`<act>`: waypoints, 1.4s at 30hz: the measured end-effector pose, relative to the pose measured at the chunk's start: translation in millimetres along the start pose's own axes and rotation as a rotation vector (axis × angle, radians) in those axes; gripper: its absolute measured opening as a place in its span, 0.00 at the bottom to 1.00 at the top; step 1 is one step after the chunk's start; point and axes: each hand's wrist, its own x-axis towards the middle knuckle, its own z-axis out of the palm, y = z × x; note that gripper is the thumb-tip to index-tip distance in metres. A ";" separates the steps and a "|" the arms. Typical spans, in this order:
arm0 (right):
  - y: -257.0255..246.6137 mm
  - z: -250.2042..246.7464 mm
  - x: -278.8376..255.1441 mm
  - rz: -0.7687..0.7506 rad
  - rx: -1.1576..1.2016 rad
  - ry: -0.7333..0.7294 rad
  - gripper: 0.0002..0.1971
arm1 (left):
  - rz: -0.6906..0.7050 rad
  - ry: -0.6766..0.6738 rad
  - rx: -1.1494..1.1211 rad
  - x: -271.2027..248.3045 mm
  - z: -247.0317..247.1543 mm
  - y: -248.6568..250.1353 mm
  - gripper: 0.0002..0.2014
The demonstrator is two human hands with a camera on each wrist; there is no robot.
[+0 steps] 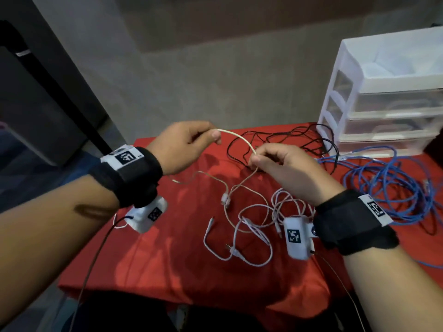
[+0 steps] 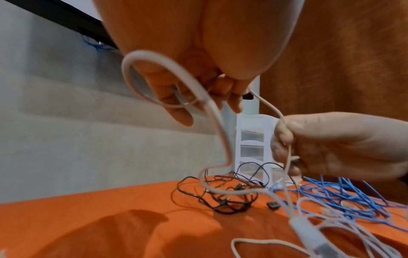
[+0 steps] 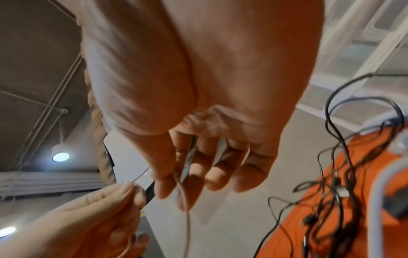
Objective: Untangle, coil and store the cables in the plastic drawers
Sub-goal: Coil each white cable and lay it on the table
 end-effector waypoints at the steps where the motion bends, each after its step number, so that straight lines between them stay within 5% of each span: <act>1: -2.2 3.5 -1.2 -0.006 0.006 -0.021 0.09 | -0.012 0.030 -0.009 -0.3 -2.9 -4.3 0.13; 12: 5.7 22.1 -5.7 0.102 -0.086 -0.171 0.13 | -0.329 0.770 -0.454 3.4 -57.6 -23.7 0.14; 16: -2.4 26.3 -5.2 0.120 0.094 -0.164 0.10 | -0.401 0.746 -0.554 -2.9 -59.1 -33.6 0.14; 20: 1.8 41.5 -4.8 0.082 -0.001 -0.226 0.07 | -0.442 0.721 -0.679 -8.4 -53.6 -33.9 0.14; 26: 14.9 76.1 -12.2 0.185 -0.283 -0.521 0.32 | -0.427 0.724 -0.839 -2.8 -61.1 -23.7 0.14; 31: 6.5 84.1 -9.9 0.108 -0.334 -0.502 0.11 | -0.401 0.716 -0.816 -0.9 -64.9 -20.5 0.14; 34: -4.7 76.2 -3.6 0.116 -0.325 -0.356 0.17 | -0.340 0.600 -0.687 -8.7 -55.1 -18.6 0.14; 39: -28.7 62.8 -0.5 0.075 -0.103 -0.153 0.19 | -0.062 -0.045 -0.249 -50.0 -4.8 3.2 0.26; 42: -36.7 57.6 -0.4 0.073 0.018 -0.029 0.19 | 0.014 -0.154 -0.193 -64.3 12.8 15.3 0.22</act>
